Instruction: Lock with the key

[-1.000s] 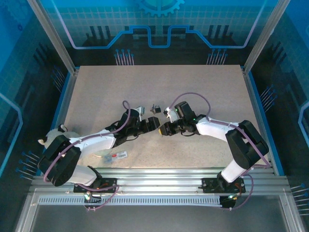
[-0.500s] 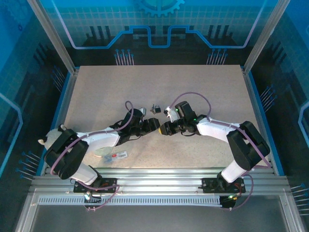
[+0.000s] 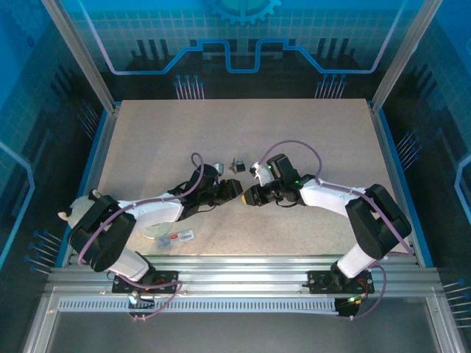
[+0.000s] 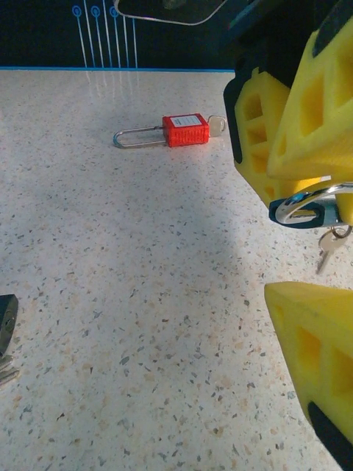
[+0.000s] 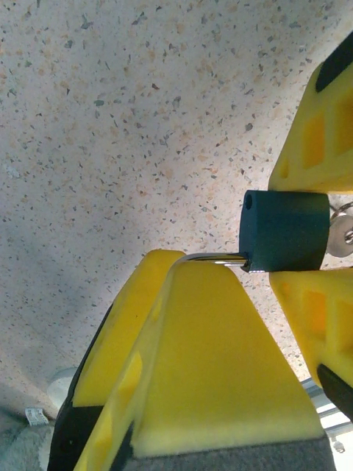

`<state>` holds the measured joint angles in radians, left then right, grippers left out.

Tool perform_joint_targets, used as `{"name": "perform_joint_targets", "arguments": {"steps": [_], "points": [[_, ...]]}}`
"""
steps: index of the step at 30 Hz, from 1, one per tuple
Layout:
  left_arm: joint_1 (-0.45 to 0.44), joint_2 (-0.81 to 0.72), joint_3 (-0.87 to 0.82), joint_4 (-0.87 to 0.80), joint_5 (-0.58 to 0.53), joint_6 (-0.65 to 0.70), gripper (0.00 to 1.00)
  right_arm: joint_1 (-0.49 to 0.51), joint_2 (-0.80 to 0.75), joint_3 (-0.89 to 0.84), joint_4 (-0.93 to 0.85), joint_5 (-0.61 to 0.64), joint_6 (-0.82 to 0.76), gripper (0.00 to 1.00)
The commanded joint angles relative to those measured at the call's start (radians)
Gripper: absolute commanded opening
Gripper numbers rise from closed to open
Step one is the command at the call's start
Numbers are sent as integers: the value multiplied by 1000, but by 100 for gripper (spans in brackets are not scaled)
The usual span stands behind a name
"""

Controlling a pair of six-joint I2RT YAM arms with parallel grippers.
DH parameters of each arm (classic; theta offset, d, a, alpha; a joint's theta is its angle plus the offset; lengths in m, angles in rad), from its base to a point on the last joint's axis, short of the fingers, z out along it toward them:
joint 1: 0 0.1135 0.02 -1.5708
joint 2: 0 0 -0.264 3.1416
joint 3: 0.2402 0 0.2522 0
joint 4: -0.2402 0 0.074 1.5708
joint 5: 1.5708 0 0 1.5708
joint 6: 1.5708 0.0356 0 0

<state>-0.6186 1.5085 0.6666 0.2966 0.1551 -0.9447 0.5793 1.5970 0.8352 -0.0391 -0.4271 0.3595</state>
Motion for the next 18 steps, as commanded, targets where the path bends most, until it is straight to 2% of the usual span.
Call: {"name": "perform_joint_targets", "arguments": {"steps": [1, 9, 18], "points": [[-6, 18, 30, 14, 10, -9, 38, 2, -5, 2, 12, -10, 2, 24], [-7, 30, 37, 11, 11, -12, 26, 15, -2, 11, -4, 6, -8, 24], [-8, 32, 46, 4, 4, -13, 28, 46, 12, 34, -40, 41, -38, 24]]}}
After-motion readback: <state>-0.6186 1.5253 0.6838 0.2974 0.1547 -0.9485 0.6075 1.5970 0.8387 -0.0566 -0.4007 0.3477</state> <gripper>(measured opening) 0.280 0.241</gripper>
